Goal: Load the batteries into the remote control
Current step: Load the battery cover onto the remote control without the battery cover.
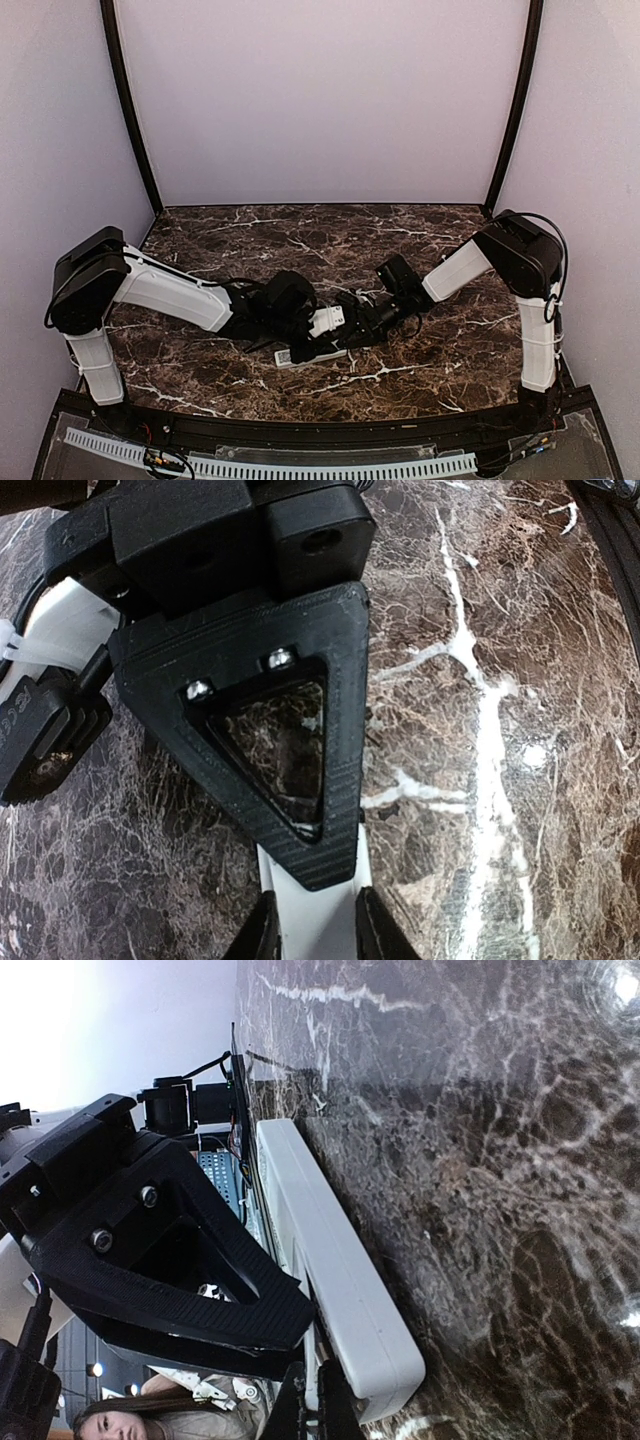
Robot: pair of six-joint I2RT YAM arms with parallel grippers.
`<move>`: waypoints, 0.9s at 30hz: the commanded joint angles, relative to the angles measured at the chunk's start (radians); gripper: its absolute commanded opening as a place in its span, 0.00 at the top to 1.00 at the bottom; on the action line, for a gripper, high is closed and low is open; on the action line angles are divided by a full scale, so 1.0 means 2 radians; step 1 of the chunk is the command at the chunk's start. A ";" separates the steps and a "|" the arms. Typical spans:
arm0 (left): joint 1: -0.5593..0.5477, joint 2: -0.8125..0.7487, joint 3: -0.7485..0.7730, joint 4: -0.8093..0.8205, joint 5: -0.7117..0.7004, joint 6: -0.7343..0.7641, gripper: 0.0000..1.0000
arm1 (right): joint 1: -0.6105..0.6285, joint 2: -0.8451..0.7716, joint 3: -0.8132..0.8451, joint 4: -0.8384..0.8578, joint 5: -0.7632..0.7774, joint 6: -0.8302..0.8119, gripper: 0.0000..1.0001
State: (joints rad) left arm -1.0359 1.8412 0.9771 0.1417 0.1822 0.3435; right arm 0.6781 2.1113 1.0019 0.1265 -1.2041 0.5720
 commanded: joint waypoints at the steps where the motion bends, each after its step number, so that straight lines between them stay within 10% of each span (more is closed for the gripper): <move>1: -0.002 0.014 0.002 -0.036 0.023 0.001 0.76 | 0.005 0.016 -0.002 -0.014 0.044 -0.009 1.00; 27: -0.002 0.013 0.002 -0.090 -0.003 0.008 0.54 | 0.005 0.012 -0.005 -0.006 0.044 -0.004 1.00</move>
State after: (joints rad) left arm -1.0325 1.8549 1.0130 0.0692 0.1997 0.3603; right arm 0.6781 2.1113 1.0019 0.1295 -1.2003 0.5716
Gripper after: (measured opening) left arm 0.456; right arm 0.012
